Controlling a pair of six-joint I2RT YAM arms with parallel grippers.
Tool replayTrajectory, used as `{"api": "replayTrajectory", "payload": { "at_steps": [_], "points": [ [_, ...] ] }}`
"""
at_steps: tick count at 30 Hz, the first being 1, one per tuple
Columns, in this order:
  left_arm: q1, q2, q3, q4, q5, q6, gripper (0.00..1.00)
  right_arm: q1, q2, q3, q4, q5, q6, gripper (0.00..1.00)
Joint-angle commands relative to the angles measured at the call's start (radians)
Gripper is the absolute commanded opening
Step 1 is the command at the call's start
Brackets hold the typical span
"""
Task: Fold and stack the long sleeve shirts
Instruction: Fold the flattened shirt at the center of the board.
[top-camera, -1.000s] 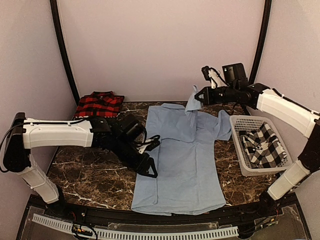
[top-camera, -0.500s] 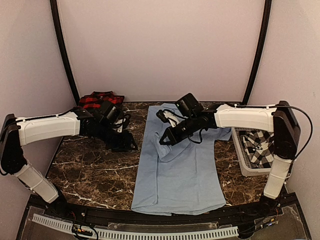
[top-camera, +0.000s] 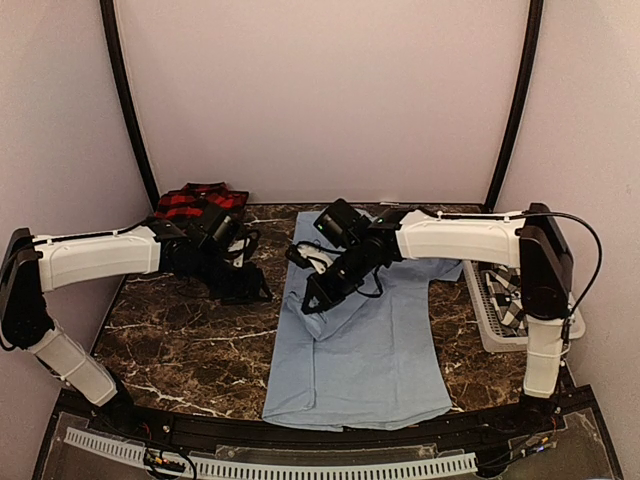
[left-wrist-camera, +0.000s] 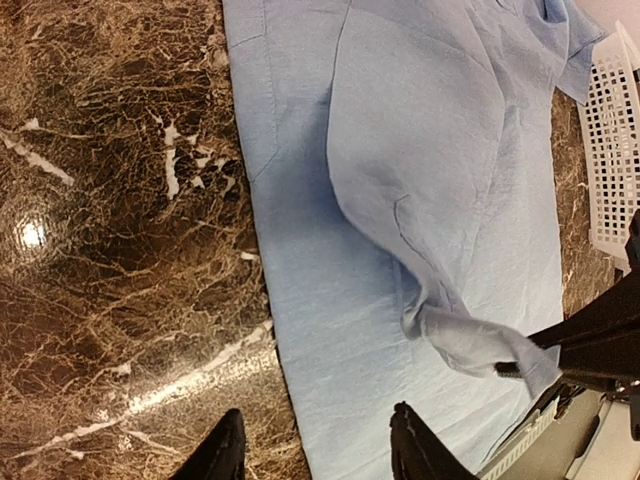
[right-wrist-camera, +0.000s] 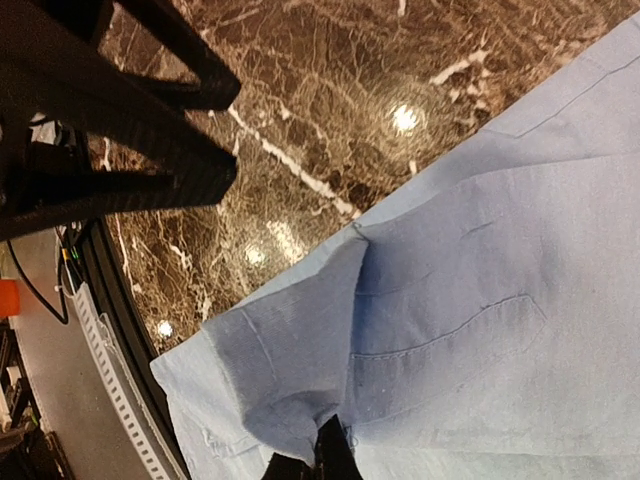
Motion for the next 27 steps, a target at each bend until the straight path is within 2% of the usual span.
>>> {"api": "replayTrajectory", "payload": {
  "at_steps": [1, 9, 27],
  "points": [
    [0.013, -0.029, -0.031, 0.01, -0.032, 0.027, 0.48, 0.05, 0.043, 0.039, -0.116, 0.021, -0.007, 0.0],
    [0.025, -0.038, -0.072, 0.026, -0.019, 0.02, 0.48, 0.1, 0.074, 0.028, -0.128, 0.012, 0.014, 0.0],
    [0.026, -0.03, -0.109, 0.049, -0.008, -0.026, 0.46, 0.165, 0.02, -0.094, -0.039, -0.033, 0.062, 0.0]
  ]
}}
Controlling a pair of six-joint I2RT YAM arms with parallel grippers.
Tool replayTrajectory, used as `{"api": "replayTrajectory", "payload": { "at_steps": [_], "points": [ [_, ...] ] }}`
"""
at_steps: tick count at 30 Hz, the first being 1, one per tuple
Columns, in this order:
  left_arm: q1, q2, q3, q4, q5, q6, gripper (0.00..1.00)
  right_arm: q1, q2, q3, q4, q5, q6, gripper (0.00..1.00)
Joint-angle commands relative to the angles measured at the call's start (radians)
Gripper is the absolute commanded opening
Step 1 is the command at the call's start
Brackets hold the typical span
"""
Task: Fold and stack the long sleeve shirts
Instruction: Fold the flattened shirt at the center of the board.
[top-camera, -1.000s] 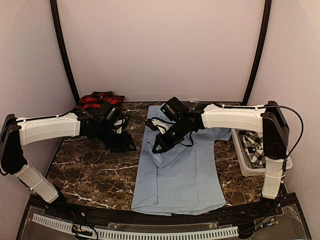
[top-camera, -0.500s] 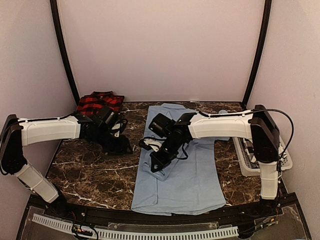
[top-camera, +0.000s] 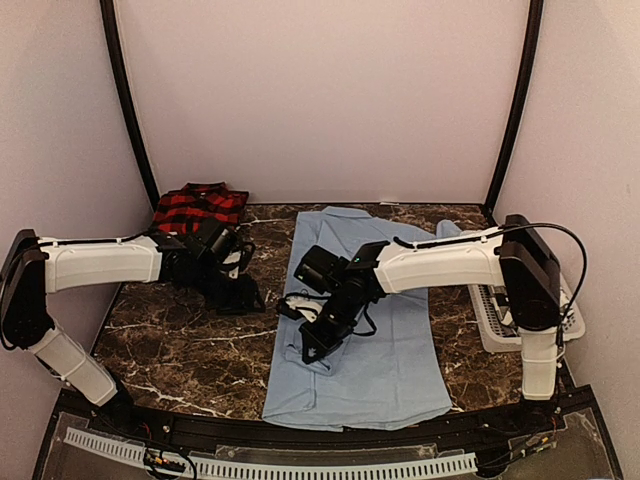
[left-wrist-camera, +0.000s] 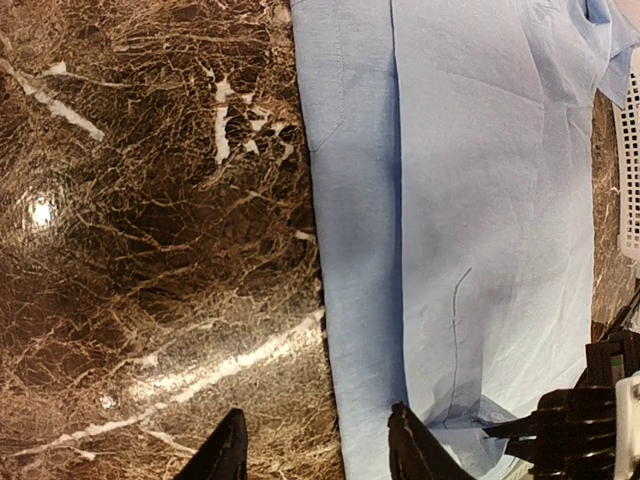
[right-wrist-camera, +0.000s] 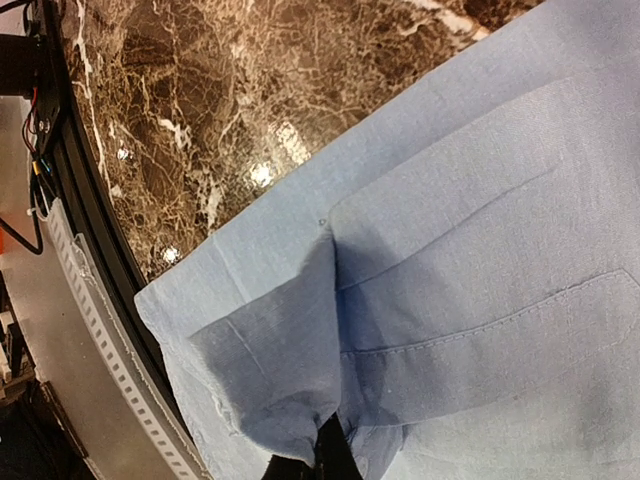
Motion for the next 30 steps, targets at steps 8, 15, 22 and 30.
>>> {"api": "replayTrajectory", "payload": {
  "at_steps": [8, 15, 22, 30],
  "points": [
    [0.006, -0.029, -0.02, -0.007, -0.006, -0.03, 0.46, 0.033, -0.077, -0.106, 0.114, -0.037, 0.041, 0.01],
    [0.006, -0.019, -0.024, -0.001, -0.001, -0.046, 0.45, 0.034, -0.108, -0.134, 0.16, -0.062, 0.054, 0.22],
    [0.006, -0.001, -0.044, 0.035, 0.045, -0.054, 0.46, 0.032, -0.185, -0.17, 0.193, -0.066, 0.072, 0.49],
    [-0.001, 0.055, -0.064, 0.121, 0.132, -0.054, 0.49, -0.003, -0.292, -0.243, 0.271, -0.007, 0.122, 0.54]
  ]
}}
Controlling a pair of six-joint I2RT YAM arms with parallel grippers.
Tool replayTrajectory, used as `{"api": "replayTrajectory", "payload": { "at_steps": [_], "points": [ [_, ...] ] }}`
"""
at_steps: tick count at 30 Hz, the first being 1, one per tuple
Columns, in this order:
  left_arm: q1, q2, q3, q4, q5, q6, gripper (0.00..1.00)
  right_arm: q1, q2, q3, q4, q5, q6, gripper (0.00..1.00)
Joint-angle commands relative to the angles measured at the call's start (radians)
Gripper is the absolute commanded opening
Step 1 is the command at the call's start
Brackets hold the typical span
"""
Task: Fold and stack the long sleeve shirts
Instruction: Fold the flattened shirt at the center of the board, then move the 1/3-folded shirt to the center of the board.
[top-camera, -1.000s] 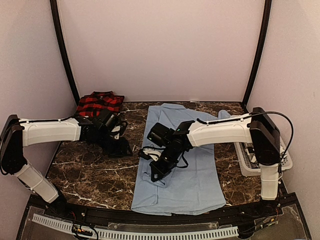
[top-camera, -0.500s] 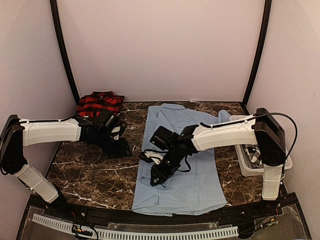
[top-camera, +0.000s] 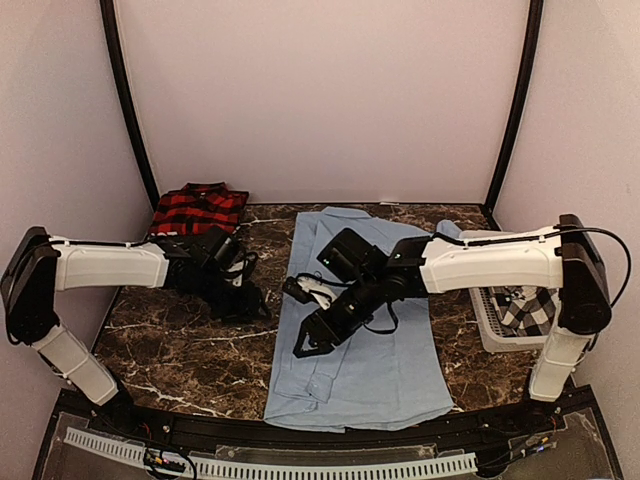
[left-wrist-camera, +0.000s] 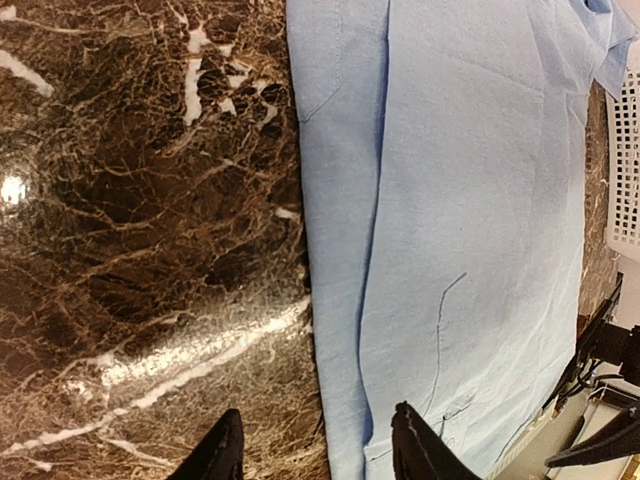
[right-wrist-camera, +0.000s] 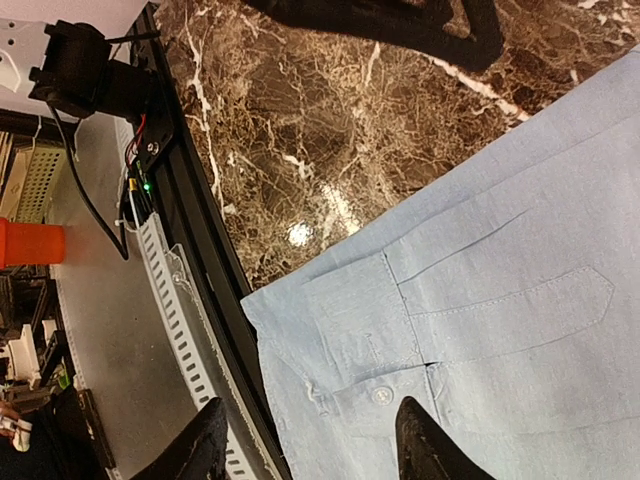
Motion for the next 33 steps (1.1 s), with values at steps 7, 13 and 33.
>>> {"api": "replayTrajectory", "payload": {
  "at_steps": [7, 13, 33],
  "points": [
    [-0.066, 0.16, 0.039, 0.031, -0.01, 0.008, 0.49, -0.118, -0.185, -0.153, 0.175, 0.256, 0.157, 0.54],
    [-0.1, 0.229, 0.074, 0.046, -0.056, -0.014, 0.43, -0.157, -0.293, -0.238, 0.266, 0.415, 0.204, 0.53],
    [-0.101, 0.351, 0.216, 0.004, -0.262, -0.036, 0.0, -0.2, -0.342, -0.325, 0.336, 0.561, 0.211, 0.54]
  ]
}}
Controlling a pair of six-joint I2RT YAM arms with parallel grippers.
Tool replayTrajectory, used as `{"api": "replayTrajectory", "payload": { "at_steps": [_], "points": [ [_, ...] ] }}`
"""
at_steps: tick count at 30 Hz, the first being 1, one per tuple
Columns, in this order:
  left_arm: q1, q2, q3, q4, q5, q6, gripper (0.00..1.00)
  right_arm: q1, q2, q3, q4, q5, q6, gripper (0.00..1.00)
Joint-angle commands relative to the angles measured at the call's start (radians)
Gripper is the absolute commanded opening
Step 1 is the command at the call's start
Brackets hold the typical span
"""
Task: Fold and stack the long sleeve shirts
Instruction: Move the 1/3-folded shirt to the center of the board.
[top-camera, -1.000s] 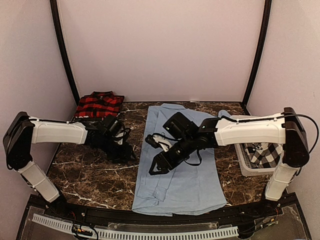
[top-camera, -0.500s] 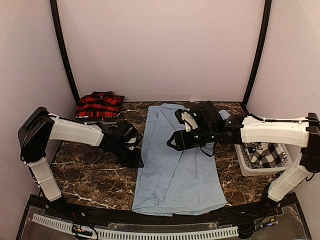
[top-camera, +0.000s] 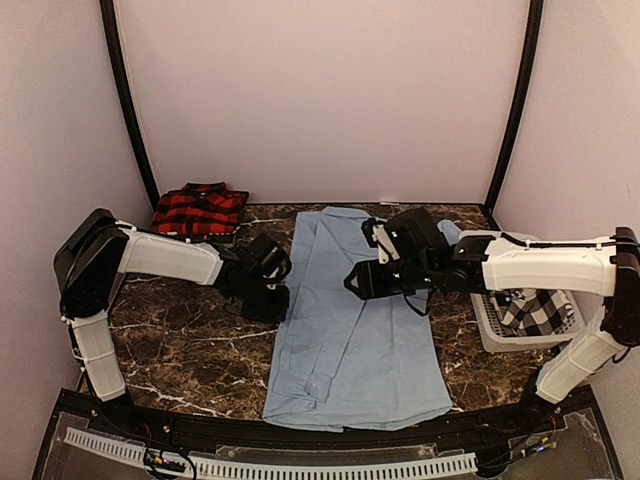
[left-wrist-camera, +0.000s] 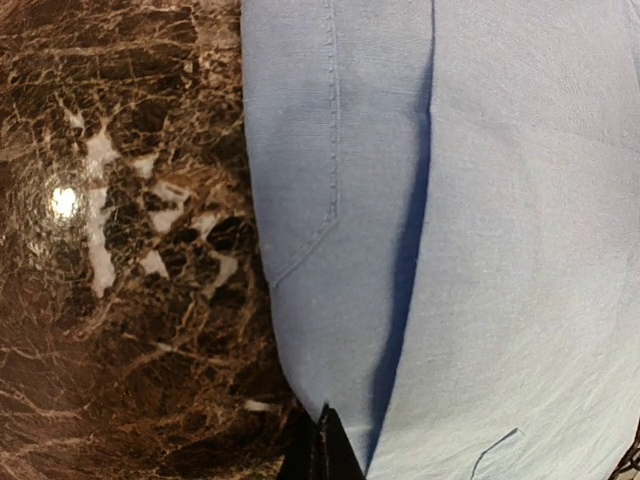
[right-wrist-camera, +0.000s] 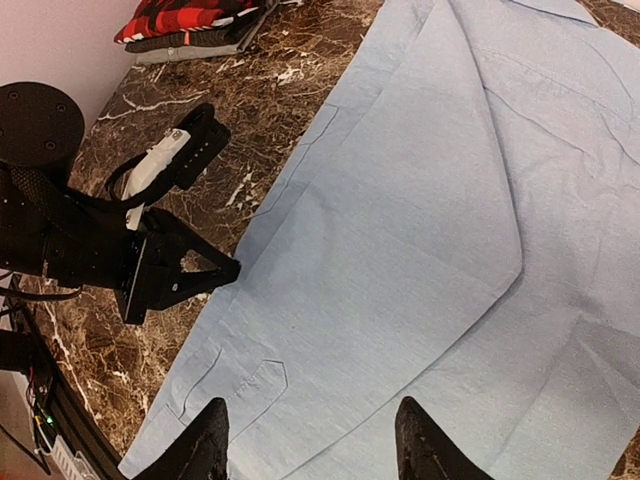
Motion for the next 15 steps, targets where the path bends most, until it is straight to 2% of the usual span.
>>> {"api": "replayTrajectory", "payload": {
  "at_steps": [1, 15],
  "points": [
    [0.004, -0.002, -0.007, -0.058, -0.061, -0.004, 0.0, -0.029, -0.026, -0.013, 0.051, 0.044, 0.005, 0.54],
    [0.103, -0.15, -0.194, -0.076, -0.132, -0.045, 0.0, -0.095, 0.082, 0.013, 0.048, 0.065, 0.012, 0.53]
  ]
}}
